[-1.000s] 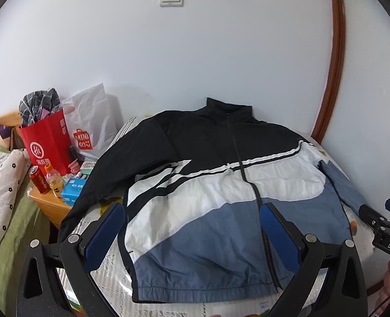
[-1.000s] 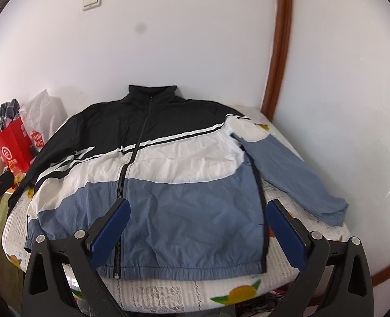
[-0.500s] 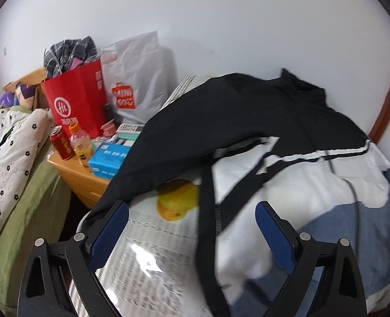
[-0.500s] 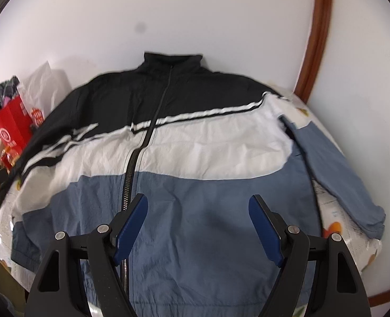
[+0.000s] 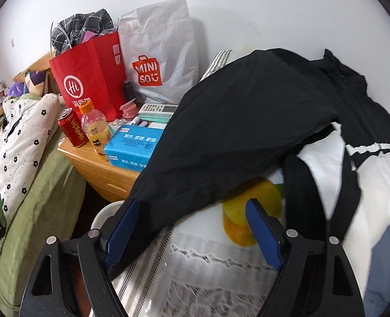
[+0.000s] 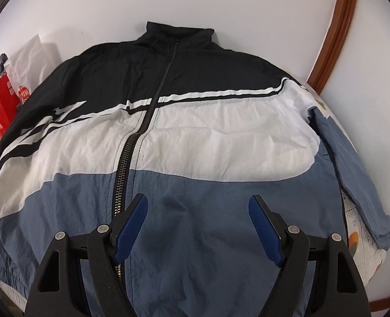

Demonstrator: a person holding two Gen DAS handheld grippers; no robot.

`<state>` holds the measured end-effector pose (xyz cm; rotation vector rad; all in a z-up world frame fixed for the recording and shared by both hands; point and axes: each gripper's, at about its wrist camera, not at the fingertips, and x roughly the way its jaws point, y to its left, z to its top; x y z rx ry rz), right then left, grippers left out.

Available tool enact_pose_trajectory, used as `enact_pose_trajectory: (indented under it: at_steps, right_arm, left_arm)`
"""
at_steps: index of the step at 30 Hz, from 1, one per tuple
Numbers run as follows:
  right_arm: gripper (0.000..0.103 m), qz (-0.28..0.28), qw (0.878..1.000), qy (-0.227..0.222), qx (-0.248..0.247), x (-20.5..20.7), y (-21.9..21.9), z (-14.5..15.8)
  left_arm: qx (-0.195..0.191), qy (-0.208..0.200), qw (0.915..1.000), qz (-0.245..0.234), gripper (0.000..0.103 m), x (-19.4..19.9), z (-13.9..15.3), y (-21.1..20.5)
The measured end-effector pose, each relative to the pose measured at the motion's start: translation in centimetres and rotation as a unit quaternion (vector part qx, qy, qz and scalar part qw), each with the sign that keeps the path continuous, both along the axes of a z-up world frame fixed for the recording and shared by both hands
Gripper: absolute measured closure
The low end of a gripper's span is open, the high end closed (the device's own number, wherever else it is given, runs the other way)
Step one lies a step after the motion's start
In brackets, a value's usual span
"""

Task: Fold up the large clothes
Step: 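Grasp the black jacket side edge with the left gripper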

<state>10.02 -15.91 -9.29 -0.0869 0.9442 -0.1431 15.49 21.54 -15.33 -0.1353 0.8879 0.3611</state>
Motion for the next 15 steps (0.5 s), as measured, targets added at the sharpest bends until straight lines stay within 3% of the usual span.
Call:
enact_pose_trajectory:
  at_steps: [2, 7, 11, 15]
  right_arm:
    - [0.025, -0.003, 1.0, 0.002, -0.007, 0.3, 0.1, -0.2]
    - [0.025, -0.006, 1.0, 0.001, -0.003, 0.8, -0.6, 0.1]
    - [0.025, -0.015, 1.0, 0.001, 0.007, 1.1, -1.8, 0.4]
    - [0.025, -0.02, 1.0, -0.01, 0.005, 0.9, -2.9, 1.2]
  left_arm:
    - [-0.007, -0.004, 0.9999, 0.008, 0.028, 0.2, 0.0, 0.4]
    - [-0.006, -0.01, 0.9998, 0.018, 0.054, 0.6, 0.2, 0.5]
    - [-0.01, -0.012, 0.9996, 0.021, 0.087, 1.1, 0.9, 0.2]
    - [-0.006, -0.02, 0.9995, 0.026, 0.096, 1.1, 2.5, -0.4]
